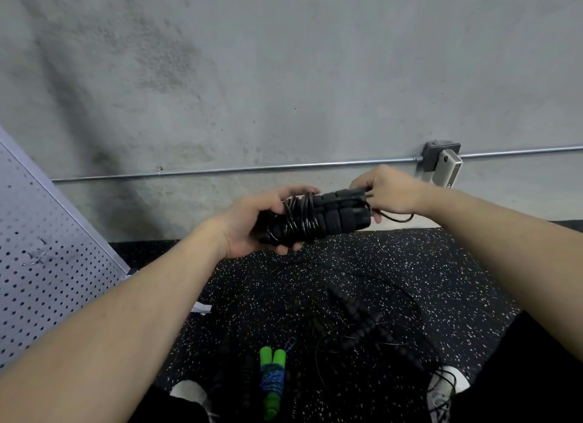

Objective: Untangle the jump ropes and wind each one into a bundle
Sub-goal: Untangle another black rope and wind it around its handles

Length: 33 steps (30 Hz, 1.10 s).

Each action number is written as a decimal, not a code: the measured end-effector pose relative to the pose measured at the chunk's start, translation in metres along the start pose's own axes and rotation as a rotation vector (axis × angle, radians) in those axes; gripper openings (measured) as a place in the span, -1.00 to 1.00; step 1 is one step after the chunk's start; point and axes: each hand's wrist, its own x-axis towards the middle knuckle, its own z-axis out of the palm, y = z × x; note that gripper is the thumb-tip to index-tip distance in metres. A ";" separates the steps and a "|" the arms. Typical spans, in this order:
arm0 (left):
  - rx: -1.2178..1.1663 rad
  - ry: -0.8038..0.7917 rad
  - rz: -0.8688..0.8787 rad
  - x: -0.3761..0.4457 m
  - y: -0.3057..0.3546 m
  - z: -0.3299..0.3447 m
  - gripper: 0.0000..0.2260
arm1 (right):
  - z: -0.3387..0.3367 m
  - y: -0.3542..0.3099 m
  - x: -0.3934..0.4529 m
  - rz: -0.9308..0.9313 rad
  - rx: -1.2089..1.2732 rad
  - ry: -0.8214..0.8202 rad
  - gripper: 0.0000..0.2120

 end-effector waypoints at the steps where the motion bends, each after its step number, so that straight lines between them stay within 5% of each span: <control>1: 0.065 -0.001 -0.013 0.000 0.001 0.003 -0.52 | 0.001 0.001 0.001 -0.001 0.005 0.027 -0.85; 5: 0.307 0.062 -0.041 0.002 0.005 0.017 -0.77 | 0.006 -0.005 0.005 -0.024 0.050 0.118 -0.92; 13: 0.583 0.233 0.023 0.012 -0.011 0.029 -0.74 | 0.016 -0.029 0.006 -0.086 -0.030 0.168 -0.92; 17: 0.437 0.406 0.066 0.020 -0.015 0.029 -0.52 | 0.021 -0.047 0.000 -0.166 -0.375 0.200 -0.81; 20: 0.150 0.470 0.060 0.022 -0.014 0.035 -0.71 | 0.031 -0.048 -0.002 -0.308 -0.355 0.121 -0.70; 23: -0.038 0.488 0.065 0.021 -0.011 0.038 -0.79 | 0.035 -0.037 0.001 -0.340 -0.314 0.279 -0.70; 30: -0.201 0.370 0.107 0.023 -0.007 0.034 -0.38 | 0.029 -0.022 0.005 -0.588 -0.254 0.439 -0.72; 33: -0.172 0.372 0.096 0.026 -0.010 0.035 -0.44 | 0.026 -0.011 0.008 -0.634 -0.206 0.385 -0.75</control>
